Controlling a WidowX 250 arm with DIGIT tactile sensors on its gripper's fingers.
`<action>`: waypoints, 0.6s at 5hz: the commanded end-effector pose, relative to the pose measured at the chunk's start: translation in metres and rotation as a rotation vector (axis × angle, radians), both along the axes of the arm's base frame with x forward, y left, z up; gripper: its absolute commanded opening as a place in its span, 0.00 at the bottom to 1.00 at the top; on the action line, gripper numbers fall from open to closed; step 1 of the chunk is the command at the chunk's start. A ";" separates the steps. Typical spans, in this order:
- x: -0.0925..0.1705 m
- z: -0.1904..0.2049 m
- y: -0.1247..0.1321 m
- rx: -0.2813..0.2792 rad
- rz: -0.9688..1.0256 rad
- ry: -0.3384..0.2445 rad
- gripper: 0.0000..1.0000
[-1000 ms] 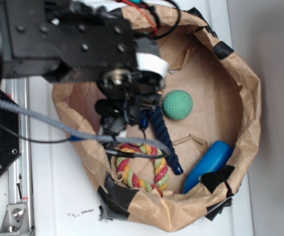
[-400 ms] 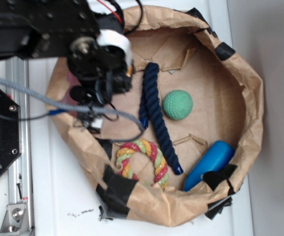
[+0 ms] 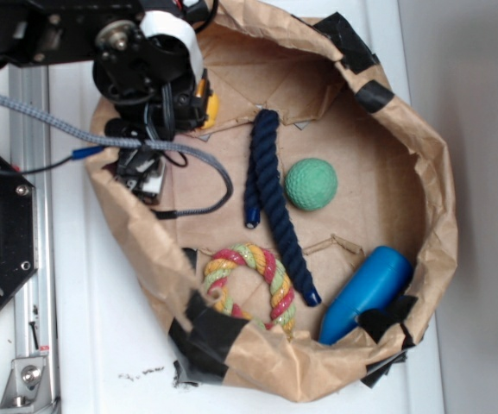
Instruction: Grab the yellow duck.
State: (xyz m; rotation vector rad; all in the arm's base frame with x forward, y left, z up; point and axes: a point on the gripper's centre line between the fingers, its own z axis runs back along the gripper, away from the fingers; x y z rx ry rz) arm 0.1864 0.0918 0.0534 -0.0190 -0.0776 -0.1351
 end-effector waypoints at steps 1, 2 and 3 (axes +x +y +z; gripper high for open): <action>0.027 0.008 0.021 0.083 -0.003 -0.084 1.00; 0.034 0.002 0.017 0.087 -0.015 -0.073 1.00; 0.039 0.001 0.016 0.081 -0.014 -0.073 1.00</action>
